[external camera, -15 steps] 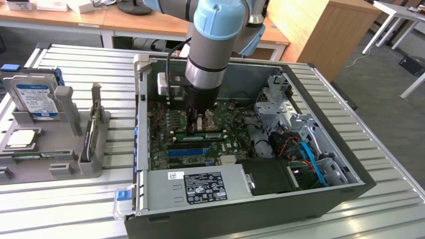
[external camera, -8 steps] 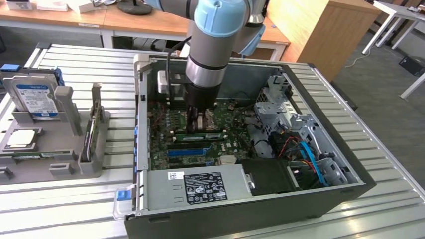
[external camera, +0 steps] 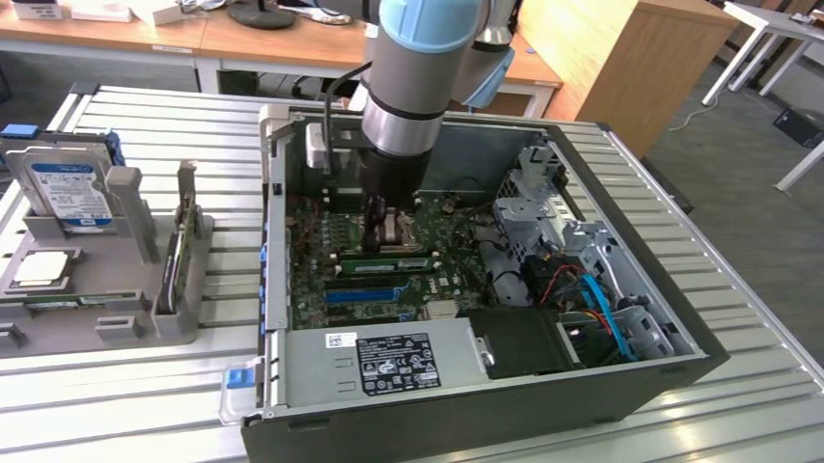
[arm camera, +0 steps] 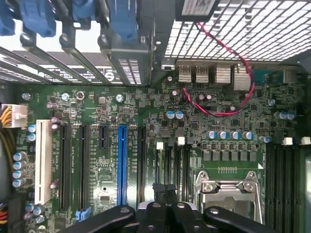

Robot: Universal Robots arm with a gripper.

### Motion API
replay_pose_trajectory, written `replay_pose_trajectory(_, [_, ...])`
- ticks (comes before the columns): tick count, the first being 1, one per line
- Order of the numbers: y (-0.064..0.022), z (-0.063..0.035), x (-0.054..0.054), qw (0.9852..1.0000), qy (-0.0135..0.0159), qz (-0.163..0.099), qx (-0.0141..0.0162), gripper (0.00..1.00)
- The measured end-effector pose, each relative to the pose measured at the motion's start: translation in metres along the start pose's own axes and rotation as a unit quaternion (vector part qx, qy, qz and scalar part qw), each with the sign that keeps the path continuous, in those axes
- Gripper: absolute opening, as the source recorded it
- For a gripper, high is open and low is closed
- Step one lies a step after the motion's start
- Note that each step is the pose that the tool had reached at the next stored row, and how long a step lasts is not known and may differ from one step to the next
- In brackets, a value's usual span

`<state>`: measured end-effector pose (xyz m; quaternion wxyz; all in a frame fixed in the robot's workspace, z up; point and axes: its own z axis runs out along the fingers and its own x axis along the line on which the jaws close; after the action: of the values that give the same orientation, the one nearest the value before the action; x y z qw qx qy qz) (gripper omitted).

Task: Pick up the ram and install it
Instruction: 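Press down the ram until it locks into place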

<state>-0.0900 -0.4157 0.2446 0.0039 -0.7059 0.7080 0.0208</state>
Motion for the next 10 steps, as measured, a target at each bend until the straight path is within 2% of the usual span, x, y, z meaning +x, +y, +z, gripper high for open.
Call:
replay_pose_trajectory(5, [0.0001, -0.0056, -0.0002, 1.0, 0.0001, 0.0, 0.0, 0.11])
replay_pose_trajectory(10, [0.0001, -0.0059, -0.0002, 1.0, 0.0001, 0.0, 0.0, 0.11])
